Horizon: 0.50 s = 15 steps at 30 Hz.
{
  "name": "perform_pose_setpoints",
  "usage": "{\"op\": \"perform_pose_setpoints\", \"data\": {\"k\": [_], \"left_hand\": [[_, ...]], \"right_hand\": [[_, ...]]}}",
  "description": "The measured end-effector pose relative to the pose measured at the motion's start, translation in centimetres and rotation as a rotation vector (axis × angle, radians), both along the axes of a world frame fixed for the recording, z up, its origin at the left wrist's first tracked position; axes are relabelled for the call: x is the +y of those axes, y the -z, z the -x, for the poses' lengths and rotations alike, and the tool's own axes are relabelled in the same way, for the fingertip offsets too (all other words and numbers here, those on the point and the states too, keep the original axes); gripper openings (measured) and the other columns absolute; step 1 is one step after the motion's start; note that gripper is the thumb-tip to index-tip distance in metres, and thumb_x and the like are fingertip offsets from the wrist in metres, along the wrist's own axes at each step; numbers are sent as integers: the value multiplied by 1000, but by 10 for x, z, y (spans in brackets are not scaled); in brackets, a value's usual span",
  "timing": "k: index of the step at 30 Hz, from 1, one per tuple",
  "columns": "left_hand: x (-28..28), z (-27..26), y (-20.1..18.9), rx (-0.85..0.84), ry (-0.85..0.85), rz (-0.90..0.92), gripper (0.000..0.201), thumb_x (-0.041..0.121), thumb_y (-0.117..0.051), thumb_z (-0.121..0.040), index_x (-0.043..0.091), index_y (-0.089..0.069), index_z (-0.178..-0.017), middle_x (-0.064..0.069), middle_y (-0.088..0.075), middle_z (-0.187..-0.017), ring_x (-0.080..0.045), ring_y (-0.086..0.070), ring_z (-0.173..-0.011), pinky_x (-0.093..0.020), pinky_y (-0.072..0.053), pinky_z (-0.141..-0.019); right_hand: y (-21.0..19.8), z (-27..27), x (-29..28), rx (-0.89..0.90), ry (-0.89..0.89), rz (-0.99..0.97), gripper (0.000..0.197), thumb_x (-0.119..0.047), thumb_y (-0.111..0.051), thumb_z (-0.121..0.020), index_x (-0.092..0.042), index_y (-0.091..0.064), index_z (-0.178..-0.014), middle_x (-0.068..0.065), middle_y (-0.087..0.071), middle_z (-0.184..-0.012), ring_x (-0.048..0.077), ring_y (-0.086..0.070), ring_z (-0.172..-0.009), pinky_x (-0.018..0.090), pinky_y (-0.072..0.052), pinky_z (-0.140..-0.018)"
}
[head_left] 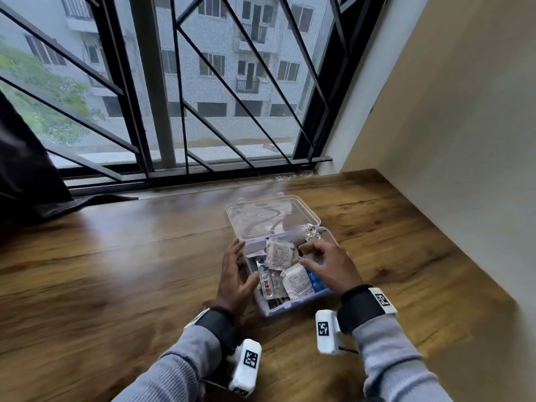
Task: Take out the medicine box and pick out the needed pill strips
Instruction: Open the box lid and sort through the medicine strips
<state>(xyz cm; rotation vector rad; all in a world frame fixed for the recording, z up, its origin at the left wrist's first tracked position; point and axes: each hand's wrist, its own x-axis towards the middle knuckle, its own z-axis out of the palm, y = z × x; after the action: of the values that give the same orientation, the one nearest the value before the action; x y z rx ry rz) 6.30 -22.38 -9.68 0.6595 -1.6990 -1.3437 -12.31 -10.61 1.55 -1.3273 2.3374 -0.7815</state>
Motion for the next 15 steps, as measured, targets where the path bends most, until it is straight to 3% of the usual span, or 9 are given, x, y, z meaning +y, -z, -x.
{"op": "perform_pose_setpoints", "data": {"k": [2,5,8,12,15], "left_hand": [[0,0,0,1,-5,4,70,32,-67,-74,40,-34,-136,-11,-33,-151,-31,-44,-134,-61,-41,-104],[1,-1,-2,1,2,-8,69,32,-66,-74,31,-35,-136,-13,-33,-150,-33,-44,-134,-61,-41,-105],[2,0,-4,-1,-3,-14,69,31,-65,-74,21,-36,-136,-17,-33,-149,-33,-43,-134,-60,-39,-106],[0,-1,1,-5,-14,4,70,29,-66,-74,37,-35,-137,-12,-34,-150,-32,-43,-135,-60,-39,-106],[-1,0,0,-6,-21,23,69,30,-66,-74,43,-35,-135,-11,-34,-151,-31,-42,-136,-59,-39,-106]], "right_hand": [[5,-9,-11,130,-66,-60,49,-52,-75,-68,-35,-64,-112,-11,-67,-110,10,-62,-100,42,-50,-90],[2,-28,-27,418,-149,-192,66,-63,-72,-64,-36,-56,-121,-9,-60,-118,14,-56,-108,35,-40,-90],[-3,-35,-35,519,-107,-140,49,-58,-66,-71,-33,-63,-113,-8,-69,-109,17,-64,-98,31,-44,-82],[-4,-25,-27,364,45,-14,28,-48,-66,-75,-34,-68,-99,-12,-74,-91,12,-68,-83,29,-54,-72],[-7,-11,-12,-17,179,222,15,-31,-71,-81,-30,-68,-97,-8,-72,-89,12,-67,-80,32,-56,-70]]}}
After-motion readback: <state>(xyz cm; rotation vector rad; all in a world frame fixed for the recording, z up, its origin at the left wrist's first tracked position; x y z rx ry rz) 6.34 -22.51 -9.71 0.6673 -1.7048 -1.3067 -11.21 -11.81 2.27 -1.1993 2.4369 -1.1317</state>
